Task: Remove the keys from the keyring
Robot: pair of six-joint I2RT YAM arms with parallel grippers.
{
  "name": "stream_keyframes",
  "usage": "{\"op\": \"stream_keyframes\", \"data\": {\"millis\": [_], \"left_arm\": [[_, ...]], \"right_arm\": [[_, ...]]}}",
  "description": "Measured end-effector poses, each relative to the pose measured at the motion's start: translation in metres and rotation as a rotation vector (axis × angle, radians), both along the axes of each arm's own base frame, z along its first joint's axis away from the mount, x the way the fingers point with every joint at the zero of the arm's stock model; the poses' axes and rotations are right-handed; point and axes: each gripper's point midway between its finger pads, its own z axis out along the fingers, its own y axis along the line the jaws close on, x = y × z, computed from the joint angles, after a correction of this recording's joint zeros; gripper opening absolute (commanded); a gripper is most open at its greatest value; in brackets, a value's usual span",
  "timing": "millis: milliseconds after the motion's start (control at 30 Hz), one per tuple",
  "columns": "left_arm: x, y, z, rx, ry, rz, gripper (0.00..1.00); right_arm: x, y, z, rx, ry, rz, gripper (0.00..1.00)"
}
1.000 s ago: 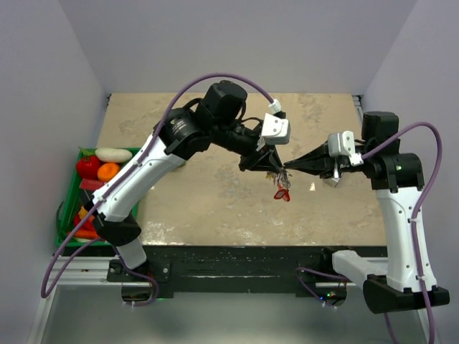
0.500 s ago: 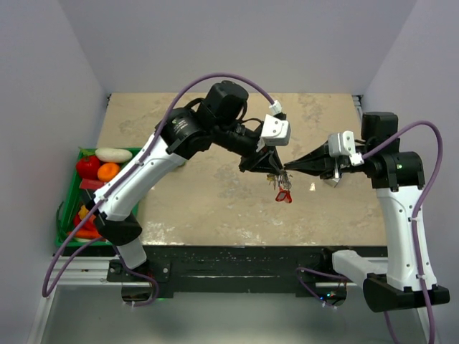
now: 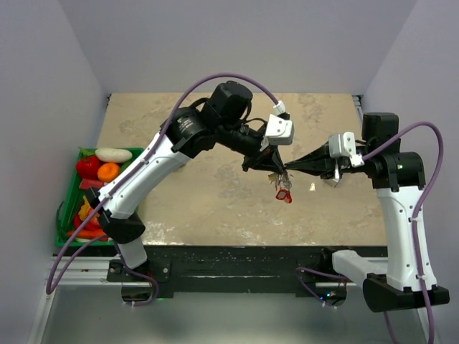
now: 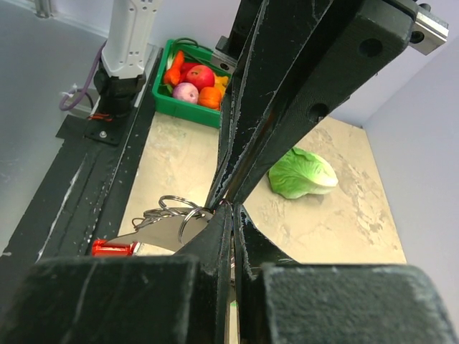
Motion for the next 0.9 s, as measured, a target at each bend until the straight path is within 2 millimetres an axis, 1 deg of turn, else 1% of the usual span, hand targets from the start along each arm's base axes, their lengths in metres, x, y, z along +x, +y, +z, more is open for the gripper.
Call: {"op": "stream_keyframes", "data": {"millis": [33,67,133,167,233,267,367,500,533,600,667,700,733,767,900], "left_arm": [[0.000,0.000,0.000,0.001,-0.001,0.002,0.00],[0.001,0.000,0.000,0.001,-0.001,0.003,0.00],[0.003,0.000,-0.001,0.005,-0.007,0.015,0.00],[0.004,0.000,-0.001,0.008,-0.011,0.020,0.00],[0.007,0.000,-0.005,0.023,-0.023,0.045,0.00],[0.010,0.001,-0.009,0.035,-0.029,0.057,0.00],[0.017,0.006,-0.024,0.090,-0.051,0.109,0.00],[0.029,0.022,-0.042,0.174,-0.098,0.191,0.00],[0.031,0.026,-0.044,0.189,-0.113,0.207,0.00],[0.036,0.033,-0.045,0.211,-0.144,0.240,0.00],[0.041,0.038,-0.044,0.230,-0.191,0.279,0.00],[0.043,0.041,-0.044,0.243,-0.221,0.300,0.00],[0.043,0.042,-0.048,0.285,-0.289,0.329,0.00],[0.043,0.042,-0.048,0.286,-0.290,0.329,0.00],[0.046,0.046,-0.059,0.383,-0.455,0.392,0.00]], "right_arm": [[0.000,0.000,0.000,0.000,0.000,-0.001,0.00],[0.001,0.000,-0.001,0.000,0.000,-0.002,0.07],[0.001,-0.001,-0.001,-0.001,-0.002,-0.005,0.19],[0.001,-0.001,-0.002,-0.001,0.000,-0.005,0.28],[0.002,-0.001,-0.002,0.000,-0.008,-0.003,0.38],[0.002,-0.001,-0.002,-0.003,-0.013,-0.008,0.45],[0.003,-0.003,-0.005,-0.020,-0.029,-0.040,0.50],[0.002,-0.009,-0.007,-0.056,-0.075,-0.117,0.48],[0.002,-0.010,-0.007,-0.062,-0.085,-0.127,0.44],[0.003,-0.012,-0.005,-0.071,-0.112,-0.151,0.42],[0.008,-0.014,-0.010,-0.087,-0.124,-0.182,0.40],[0.012,-0.016,-0.013,-0.096,-0.124,-0.199,0.39],[0.029,-0.022,-0.026,-0.132,-0.107,-0.270,0.37],[0.029,-0.022,-0.026,-0.132,-0.107,-0.270,0.36],[0.060,-0.031,-0.041,-0.157,-0.090,-0.390,0.36]]}}
